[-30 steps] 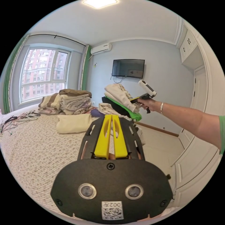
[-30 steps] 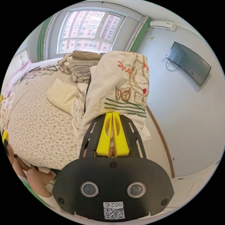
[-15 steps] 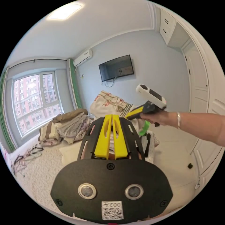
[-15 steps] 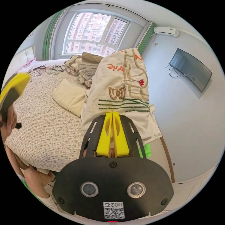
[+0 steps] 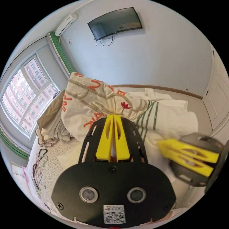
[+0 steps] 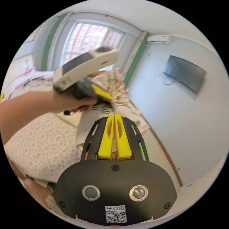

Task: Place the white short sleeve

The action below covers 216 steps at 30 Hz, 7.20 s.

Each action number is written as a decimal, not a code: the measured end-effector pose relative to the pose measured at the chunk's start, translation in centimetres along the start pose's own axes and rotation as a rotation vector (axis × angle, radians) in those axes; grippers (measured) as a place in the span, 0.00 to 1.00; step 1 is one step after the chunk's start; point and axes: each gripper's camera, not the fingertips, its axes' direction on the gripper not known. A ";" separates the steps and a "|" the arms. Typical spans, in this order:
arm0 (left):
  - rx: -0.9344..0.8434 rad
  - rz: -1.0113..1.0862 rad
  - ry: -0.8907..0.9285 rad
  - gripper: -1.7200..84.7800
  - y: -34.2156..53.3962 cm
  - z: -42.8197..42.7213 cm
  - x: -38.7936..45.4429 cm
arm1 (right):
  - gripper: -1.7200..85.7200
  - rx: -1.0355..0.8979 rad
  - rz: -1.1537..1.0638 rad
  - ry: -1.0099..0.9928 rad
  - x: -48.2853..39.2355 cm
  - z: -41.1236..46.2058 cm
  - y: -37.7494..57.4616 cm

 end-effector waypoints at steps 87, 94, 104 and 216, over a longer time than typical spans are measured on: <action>0.195 -0.569 -0.123 0.01 65.7 -36.4 -4.4 | 0.02 0.094 -0.103 -0.095 -15.2 -11.0 -1.5; 0.169 -0.488 -0.169 0.01 64.9 -36.5 -4.1 | 0.17 0.107 0.129 -0.149 -10.4 -8.5 0.5; 0.161 -0.565 -0.027 0.01 62.3 -34.0 -7.6 | 0.26 -0.052 0.354 -0.193 -3.6 -1.6 4.3; 0.194 -1.158 0.869 0.04 41.9 -5.1 -39.1 | 0.24 -0.021 0.468 -0.645 -24.4 -25.7 27.5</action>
